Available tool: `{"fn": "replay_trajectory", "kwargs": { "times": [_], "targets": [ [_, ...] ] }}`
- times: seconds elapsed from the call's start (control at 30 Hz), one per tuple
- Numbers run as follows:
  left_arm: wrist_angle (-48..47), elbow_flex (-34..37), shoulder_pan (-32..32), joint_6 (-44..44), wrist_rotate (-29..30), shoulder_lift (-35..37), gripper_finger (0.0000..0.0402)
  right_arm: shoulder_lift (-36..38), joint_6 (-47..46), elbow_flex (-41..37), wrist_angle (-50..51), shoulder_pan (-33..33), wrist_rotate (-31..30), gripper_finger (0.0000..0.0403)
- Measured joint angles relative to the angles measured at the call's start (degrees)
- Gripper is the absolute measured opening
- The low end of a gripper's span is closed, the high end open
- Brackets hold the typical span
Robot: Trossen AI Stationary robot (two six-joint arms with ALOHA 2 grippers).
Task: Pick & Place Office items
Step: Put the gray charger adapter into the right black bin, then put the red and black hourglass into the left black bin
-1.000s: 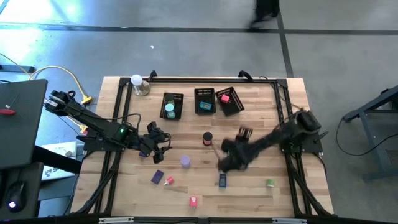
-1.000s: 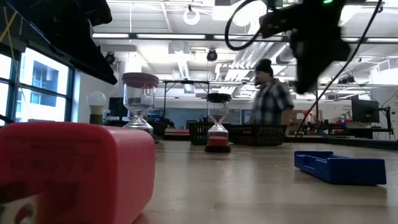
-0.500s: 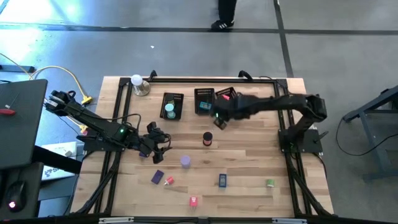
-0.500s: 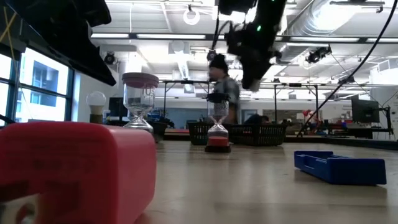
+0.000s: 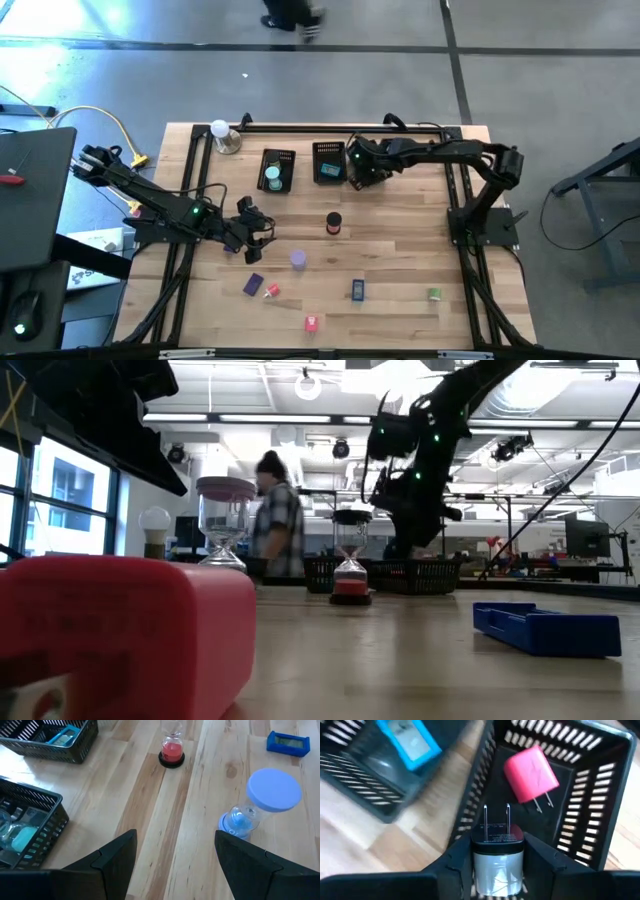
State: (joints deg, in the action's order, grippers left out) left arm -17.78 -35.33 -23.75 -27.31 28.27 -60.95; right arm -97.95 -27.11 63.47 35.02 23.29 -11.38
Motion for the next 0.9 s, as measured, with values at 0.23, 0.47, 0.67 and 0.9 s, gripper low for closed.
{"fn": "replay_trajectory", "kwargs": {
  "times": [0.23, 0.47, 0.67, 0.9],
  "targets": [
    [0.61, 0.00, 0.00, -0.02, 0.12, 0.00, 0.0260, -0.06, -0.34, -3.25, -4.60, 1.67, 2.09, 0.0117],
    [1.64, 0.00, 0.00, -0.04, 0.35, 0.00, 0.0260, -0.06, -1.47, -3.77, -7.03, 1.06, -0.48, 0.0234],
    [1.60, 0.00, 0.00, -0.04, 0.35, 0.00, 0.0260, -0.06, -1.55, -3.75, -9.44, 0.38, -0.47, 0.0333],
    [1.58, 0.00, 0.00, 1.89, 0.41, 0.04, 0.0260, 4.56, -1.82, -3.75, -9.57, -1.46, 0.27, 0.0353]
  ]
}}
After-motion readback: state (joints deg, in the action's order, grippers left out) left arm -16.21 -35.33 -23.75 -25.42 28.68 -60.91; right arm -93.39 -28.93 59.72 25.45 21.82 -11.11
